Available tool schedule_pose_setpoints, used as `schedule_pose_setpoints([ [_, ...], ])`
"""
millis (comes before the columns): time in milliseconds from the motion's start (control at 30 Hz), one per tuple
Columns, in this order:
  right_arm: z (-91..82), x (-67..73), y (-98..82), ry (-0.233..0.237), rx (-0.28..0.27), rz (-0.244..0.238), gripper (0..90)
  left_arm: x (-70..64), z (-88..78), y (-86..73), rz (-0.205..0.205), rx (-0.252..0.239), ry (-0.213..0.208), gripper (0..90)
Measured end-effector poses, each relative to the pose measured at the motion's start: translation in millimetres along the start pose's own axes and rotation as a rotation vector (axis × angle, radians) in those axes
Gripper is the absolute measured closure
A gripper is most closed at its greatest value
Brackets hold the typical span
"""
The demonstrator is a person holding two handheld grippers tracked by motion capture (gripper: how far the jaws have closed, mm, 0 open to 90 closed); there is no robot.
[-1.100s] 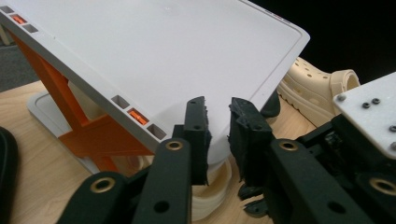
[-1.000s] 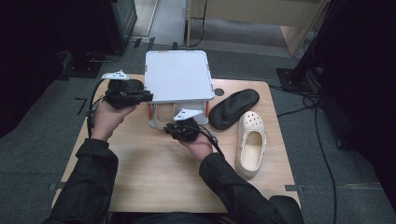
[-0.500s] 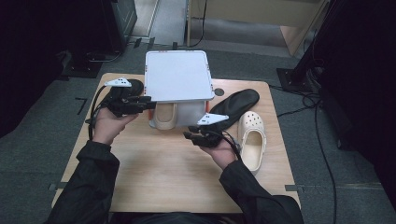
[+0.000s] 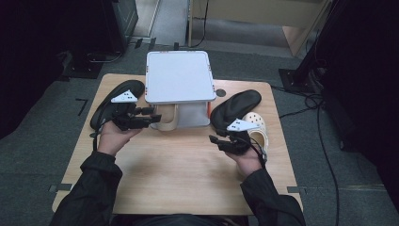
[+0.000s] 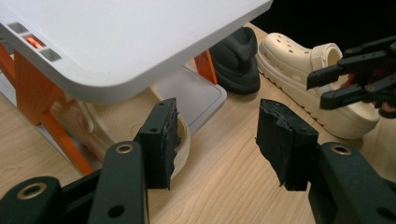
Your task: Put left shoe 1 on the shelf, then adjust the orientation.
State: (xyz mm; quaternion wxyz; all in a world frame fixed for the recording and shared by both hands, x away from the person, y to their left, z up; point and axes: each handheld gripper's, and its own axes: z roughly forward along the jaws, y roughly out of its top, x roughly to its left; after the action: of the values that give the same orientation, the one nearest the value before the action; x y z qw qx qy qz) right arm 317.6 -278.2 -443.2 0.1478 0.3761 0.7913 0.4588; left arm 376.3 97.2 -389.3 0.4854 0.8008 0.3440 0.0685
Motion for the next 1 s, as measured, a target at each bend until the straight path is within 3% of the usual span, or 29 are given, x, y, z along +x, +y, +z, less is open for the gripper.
schedule_pose_setpoints([
  [100, -6.2, -5.0, -4.1, -0.016, -0.001, 0.016, 58.1, -1.0, 2.0, -3.4, -0.001, 0.012, -0.004, 47.3],
  [133, -12.4, -10.1, -7.6, -0.032, 0.003, 0.024, 58.0, -2.3, 4.6, -5.5, 0.004, 0.036, 0.000, 46.7],
  [267, -21.9, -17.6, -11.8, -0.062, -0.003, 0.045, 57.9, -3.2, 7.6, -10.7, 0.003, 0.026, -0.003, 46.1],
  [400, -36.5, -29.3, -14.7, -0.092, -0.027, 0.096, 57.7, -1.3, 13.2, -15.5, -0.006, 0.041, -0.005, 46.2],
  [667, -53.3, -43.5, -18.9, -0.164, -0.034, 0.120, 53.6, -7.8, 25.9, -19.2, 0.027, 0.067, -0.020, 46.4],
  [1000, -71.4, -59.0, -31.6, -0.260, -0.030, 0.156, 49.9, -7.6, 38.5, -21.7, 0.032, 0.084, -0.036, 46.8],
])
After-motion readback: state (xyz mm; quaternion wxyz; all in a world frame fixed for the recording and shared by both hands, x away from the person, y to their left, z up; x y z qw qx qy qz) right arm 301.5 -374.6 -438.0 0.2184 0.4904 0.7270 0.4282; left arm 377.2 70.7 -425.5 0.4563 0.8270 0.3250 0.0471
